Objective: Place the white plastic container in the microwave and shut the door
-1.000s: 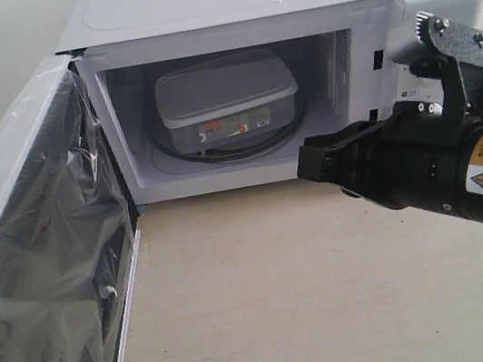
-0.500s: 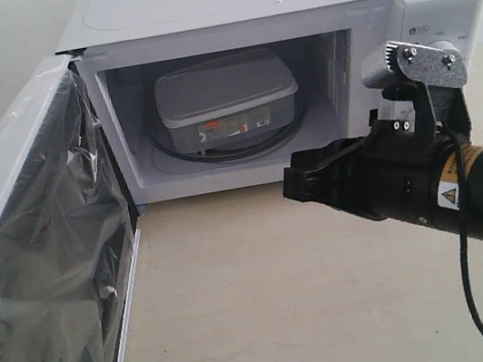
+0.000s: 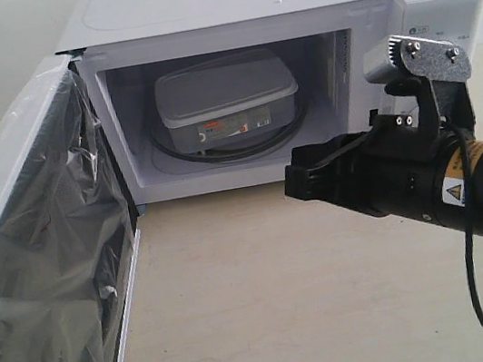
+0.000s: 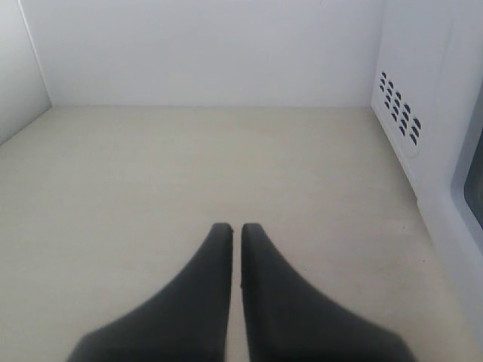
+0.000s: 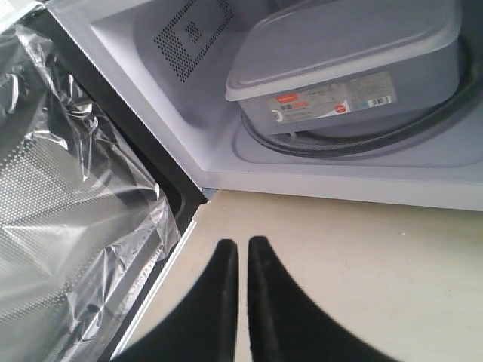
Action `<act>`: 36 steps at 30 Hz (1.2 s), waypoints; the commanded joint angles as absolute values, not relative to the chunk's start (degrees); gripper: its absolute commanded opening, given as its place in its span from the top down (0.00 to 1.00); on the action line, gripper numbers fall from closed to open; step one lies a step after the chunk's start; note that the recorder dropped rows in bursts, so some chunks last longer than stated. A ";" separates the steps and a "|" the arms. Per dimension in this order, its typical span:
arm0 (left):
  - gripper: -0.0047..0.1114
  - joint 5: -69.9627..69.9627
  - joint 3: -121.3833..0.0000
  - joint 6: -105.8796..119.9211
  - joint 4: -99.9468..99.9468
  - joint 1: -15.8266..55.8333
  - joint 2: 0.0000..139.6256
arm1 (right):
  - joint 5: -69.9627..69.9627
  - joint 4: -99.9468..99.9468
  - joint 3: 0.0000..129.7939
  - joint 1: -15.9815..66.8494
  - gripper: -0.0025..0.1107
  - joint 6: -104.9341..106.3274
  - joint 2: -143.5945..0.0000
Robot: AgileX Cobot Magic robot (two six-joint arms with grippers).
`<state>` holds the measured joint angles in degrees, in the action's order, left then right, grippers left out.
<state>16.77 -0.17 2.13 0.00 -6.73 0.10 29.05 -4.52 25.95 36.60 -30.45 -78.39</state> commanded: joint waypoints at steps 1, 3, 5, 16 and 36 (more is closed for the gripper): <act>0.92 16.55 0.00 1.71 -0.53 -6.75 0.00 | 28.23 -5.09 25.79 36.67 0.98 -29.87 -77.81; 0.92 16.55 0.00 1.71 -0.33 -6.76 0.00 | 27.97 -5.09 25.79 36.67 0.98 -29.63 -77.81; 0.92 16.00 0.00 1.71 0.00 -6.76 0.00 | 27.97 -5.09 25.79 36.67 0.98 -29.63 -77.81; 0.92 -18.32 0.00 -12.72 -4.05 -6.76 0.00 | 27.62 -5.09 25.79 36.67 0.98 -29.65 -77.81; 0.92 27.03 -24.81 -9.66 -17.99 -6.76 15.46 | 13.42 -4.89 25.79 36.54 0.98 -20.45 -62.98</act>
<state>22.02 -21.98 -16.59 -13.45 -6.73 13.33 18.37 -4.52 25.95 36.60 -21.40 -65.78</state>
